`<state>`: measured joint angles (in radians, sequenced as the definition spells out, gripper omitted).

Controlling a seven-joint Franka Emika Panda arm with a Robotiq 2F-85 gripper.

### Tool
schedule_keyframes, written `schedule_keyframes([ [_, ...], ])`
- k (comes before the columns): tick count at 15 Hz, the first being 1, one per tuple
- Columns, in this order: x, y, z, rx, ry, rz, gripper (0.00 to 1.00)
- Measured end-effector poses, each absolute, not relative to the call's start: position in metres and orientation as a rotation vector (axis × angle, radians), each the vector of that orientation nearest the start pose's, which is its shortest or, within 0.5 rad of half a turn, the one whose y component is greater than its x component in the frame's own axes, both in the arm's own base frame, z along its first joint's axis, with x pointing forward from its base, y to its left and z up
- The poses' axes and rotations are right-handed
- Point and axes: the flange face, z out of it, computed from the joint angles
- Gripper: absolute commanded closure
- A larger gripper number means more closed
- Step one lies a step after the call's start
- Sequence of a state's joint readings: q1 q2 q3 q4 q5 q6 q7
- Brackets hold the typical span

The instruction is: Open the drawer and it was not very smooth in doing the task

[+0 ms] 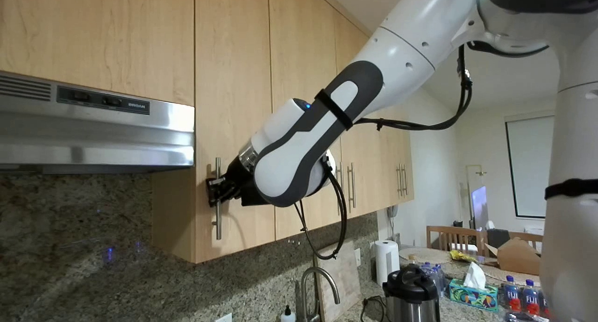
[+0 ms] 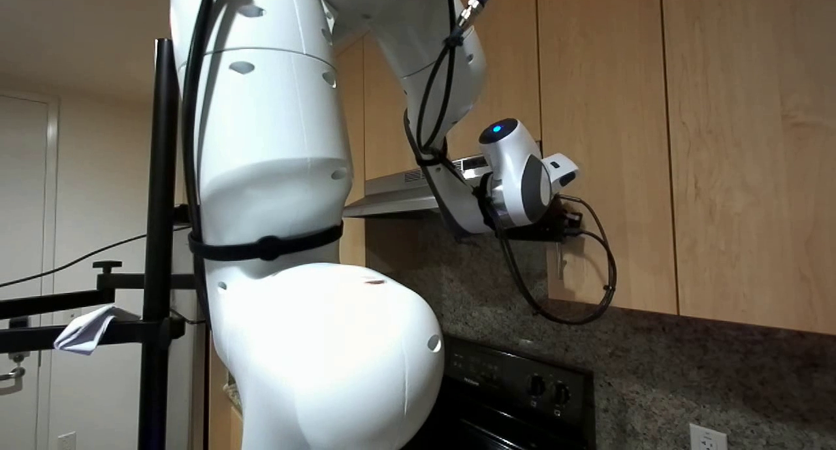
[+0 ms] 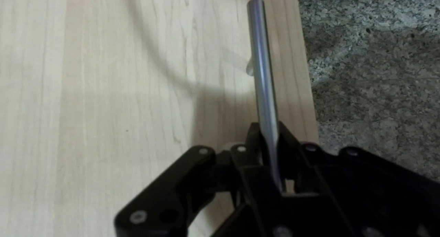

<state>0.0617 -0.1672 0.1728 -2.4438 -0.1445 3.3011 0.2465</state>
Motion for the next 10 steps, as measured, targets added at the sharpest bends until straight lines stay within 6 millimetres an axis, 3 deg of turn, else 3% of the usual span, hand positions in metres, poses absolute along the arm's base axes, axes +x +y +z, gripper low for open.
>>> schedule_keyframes([
  [10, 0.4907, 0.1351, 0.4874, -2.588, -0.209, -1.457, 0.92],
])
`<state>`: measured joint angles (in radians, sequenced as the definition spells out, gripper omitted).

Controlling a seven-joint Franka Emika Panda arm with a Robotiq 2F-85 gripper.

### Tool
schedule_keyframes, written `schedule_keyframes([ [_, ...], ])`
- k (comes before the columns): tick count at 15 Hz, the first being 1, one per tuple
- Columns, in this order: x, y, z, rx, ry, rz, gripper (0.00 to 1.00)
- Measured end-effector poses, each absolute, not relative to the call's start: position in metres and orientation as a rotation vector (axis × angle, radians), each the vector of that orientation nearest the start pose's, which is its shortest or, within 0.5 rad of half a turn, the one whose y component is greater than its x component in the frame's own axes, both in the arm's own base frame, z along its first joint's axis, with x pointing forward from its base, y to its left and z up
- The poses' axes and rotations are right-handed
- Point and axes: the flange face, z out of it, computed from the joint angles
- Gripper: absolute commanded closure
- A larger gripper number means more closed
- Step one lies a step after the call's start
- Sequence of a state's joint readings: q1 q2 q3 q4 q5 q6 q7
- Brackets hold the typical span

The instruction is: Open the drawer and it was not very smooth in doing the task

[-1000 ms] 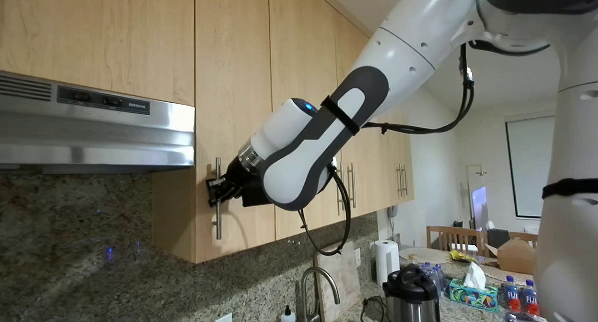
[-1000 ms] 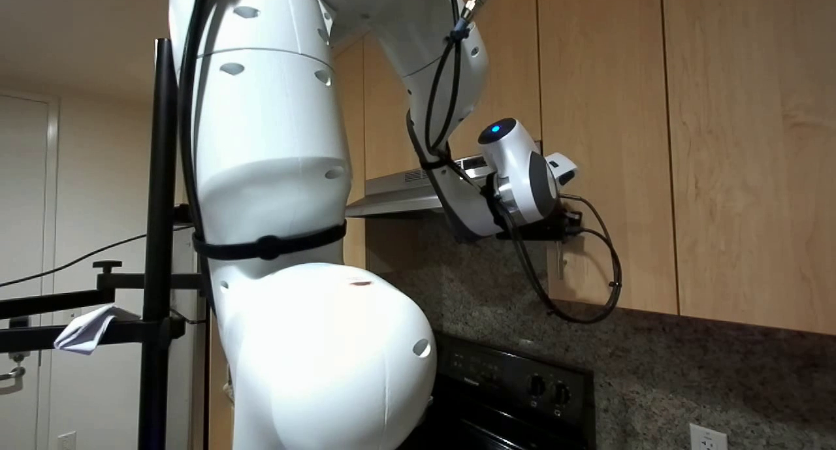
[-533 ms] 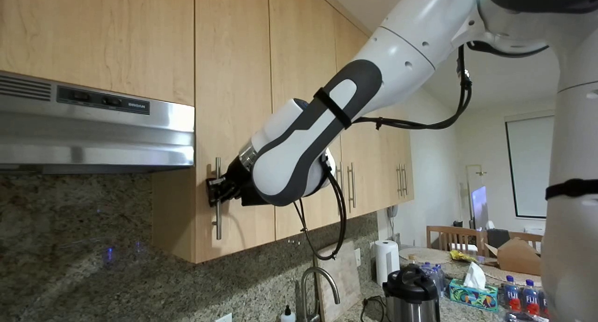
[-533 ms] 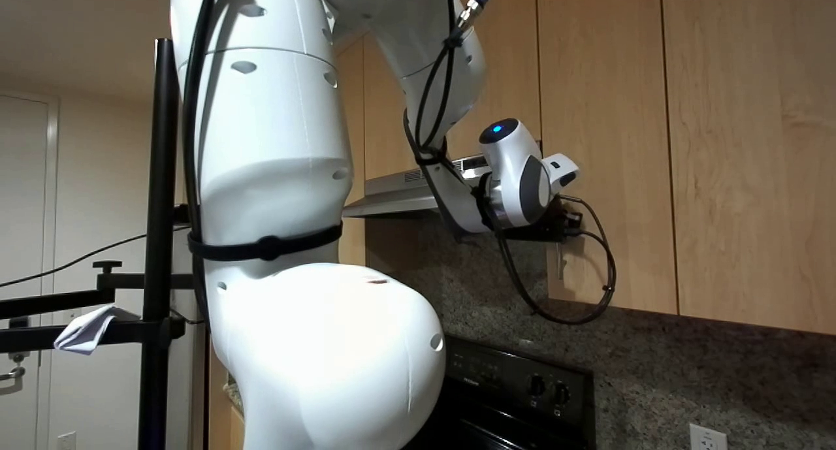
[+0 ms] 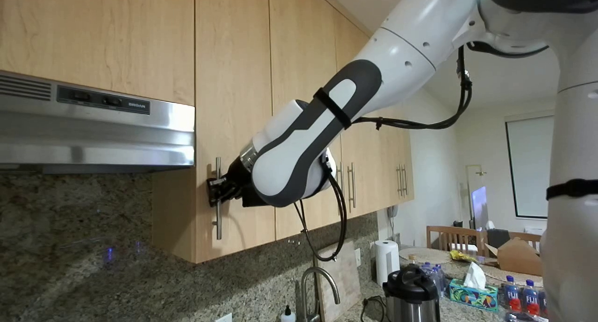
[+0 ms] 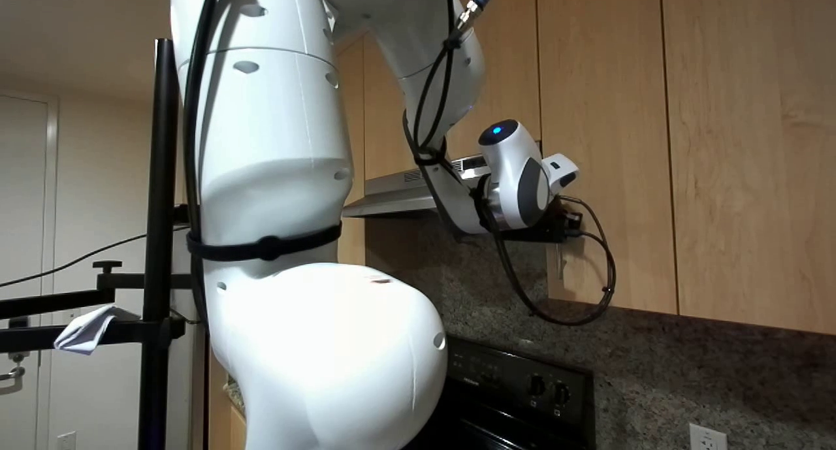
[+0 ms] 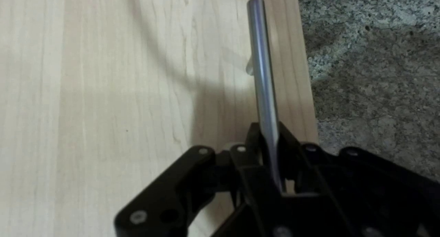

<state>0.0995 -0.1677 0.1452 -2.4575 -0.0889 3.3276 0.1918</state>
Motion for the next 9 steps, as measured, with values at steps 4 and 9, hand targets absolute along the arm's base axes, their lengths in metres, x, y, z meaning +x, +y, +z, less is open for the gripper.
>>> schedule_keyframes([
  [4, 0.485, 0.133, 0.484, -2.557, -0.212, -1.489, 0.92],
  [9, 0.475, 0.129, 0.480, -2.524, -0.215, -1.526, 0.92],
])
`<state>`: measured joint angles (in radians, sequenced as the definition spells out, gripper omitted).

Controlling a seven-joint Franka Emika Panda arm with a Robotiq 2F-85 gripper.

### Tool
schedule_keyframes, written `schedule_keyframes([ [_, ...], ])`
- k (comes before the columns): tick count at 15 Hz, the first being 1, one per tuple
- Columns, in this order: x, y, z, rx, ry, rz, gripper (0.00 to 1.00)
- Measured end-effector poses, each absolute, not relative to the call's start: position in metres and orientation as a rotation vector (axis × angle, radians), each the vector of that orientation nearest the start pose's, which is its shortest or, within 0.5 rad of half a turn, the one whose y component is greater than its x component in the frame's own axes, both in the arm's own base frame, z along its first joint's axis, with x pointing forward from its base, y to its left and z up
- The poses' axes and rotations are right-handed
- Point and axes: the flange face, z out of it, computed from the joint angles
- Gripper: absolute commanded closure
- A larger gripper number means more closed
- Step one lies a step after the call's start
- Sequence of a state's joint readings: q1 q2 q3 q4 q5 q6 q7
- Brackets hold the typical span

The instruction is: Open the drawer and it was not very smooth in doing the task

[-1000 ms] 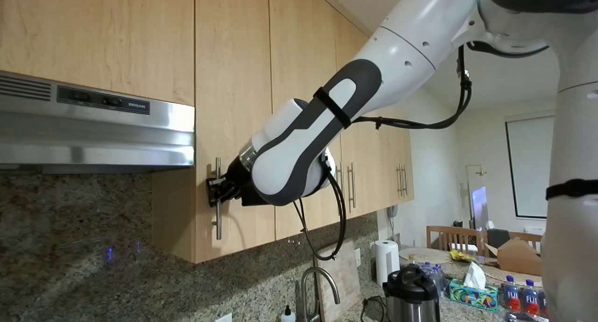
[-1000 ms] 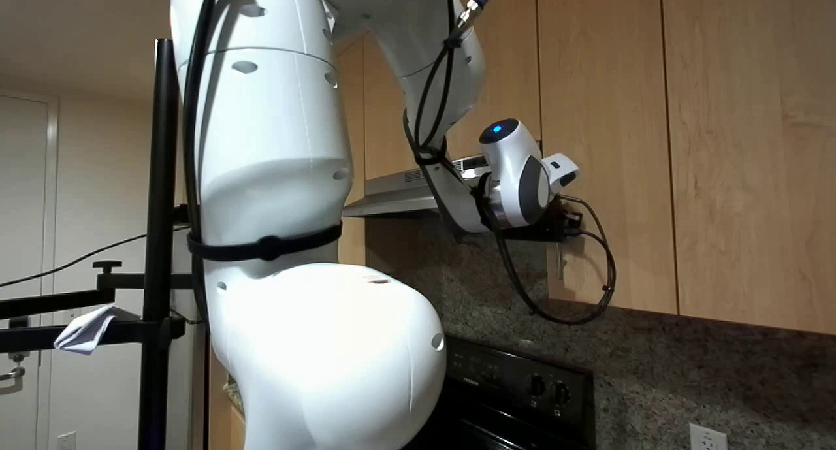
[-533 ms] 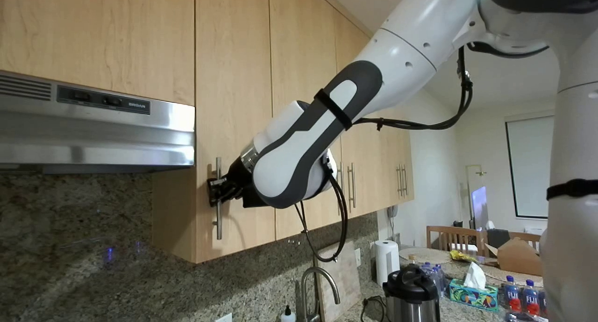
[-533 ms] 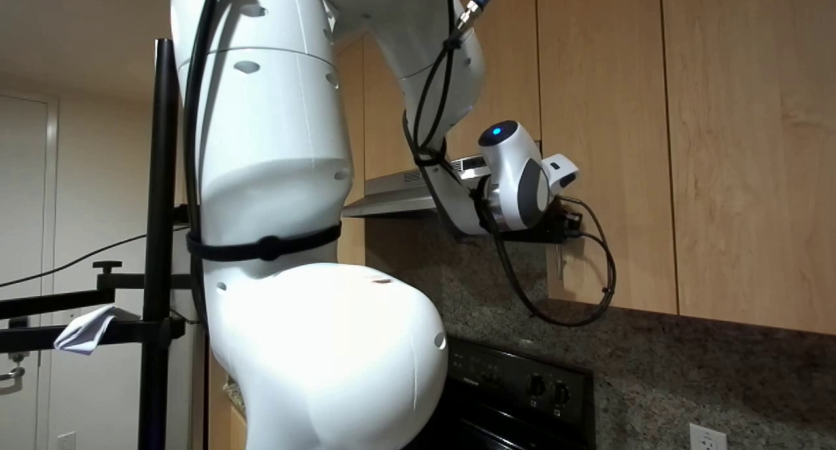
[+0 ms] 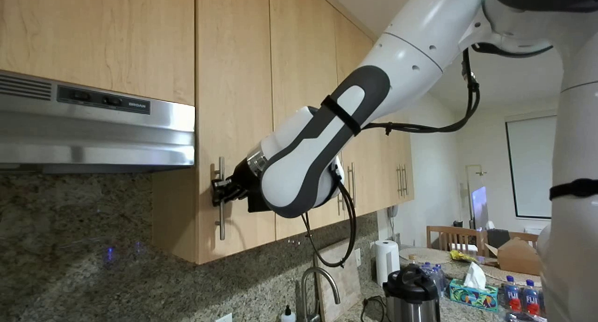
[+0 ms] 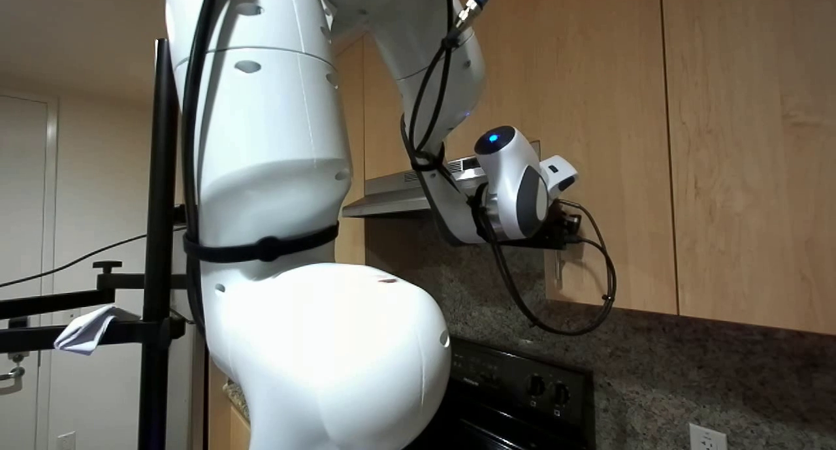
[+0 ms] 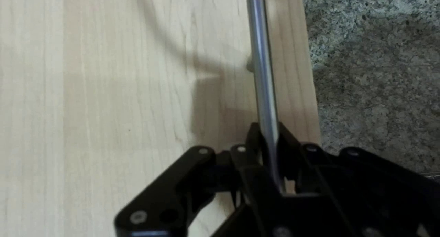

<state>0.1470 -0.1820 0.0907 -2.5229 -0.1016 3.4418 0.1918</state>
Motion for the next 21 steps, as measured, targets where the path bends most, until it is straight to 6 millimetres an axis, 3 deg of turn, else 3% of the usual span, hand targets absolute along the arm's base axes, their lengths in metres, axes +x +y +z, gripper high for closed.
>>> schedule_keyframes([
  [12, 0.460, 0.117, 0.478, -2.512, -0.405, -1.543, 0.92],
  [21, 0.437, 0.091, 0.480, -2.468, -0.590, -1.500, 0.92],
])
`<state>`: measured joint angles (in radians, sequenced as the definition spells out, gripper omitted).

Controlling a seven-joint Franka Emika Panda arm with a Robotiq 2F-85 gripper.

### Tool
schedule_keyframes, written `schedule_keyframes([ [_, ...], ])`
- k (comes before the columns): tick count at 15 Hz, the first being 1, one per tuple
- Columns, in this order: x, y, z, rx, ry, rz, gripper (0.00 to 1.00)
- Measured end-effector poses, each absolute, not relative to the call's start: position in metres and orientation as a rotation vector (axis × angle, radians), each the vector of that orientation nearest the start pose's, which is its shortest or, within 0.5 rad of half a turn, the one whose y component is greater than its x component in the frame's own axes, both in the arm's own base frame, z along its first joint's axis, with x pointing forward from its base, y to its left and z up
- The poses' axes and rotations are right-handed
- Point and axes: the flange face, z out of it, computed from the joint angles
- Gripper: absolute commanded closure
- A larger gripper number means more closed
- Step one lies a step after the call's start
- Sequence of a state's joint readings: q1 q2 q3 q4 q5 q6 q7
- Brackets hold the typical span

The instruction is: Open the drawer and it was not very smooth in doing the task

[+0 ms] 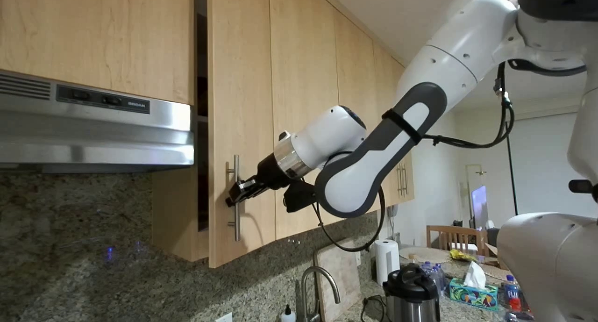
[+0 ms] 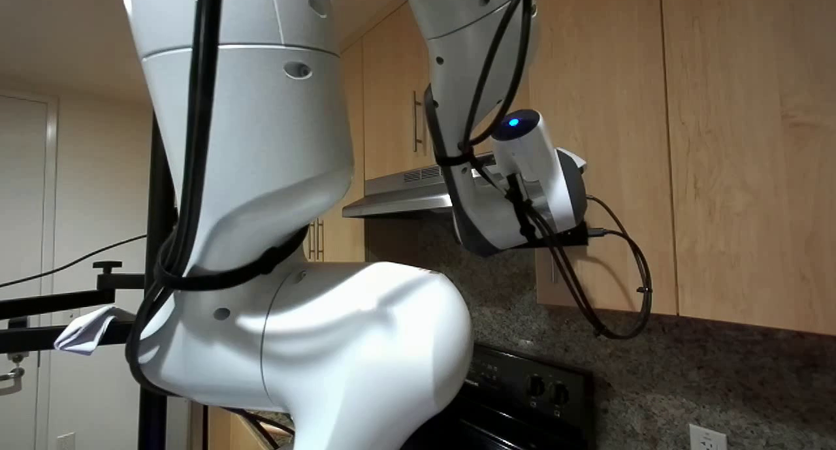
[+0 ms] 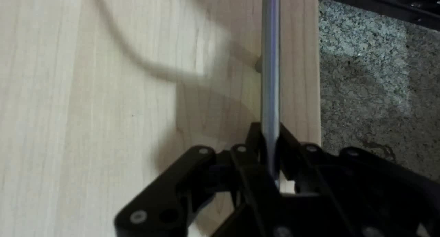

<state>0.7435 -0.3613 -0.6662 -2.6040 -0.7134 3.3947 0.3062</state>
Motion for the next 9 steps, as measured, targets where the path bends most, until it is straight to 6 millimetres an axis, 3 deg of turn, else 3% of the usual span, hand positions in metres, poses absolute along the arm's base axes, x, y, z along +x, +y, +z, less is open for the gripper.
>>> schedule_keyframes([
  [9, 0.426, 0.063, 0.493, -2.478, -0.665, -1.321, 0.92],
])
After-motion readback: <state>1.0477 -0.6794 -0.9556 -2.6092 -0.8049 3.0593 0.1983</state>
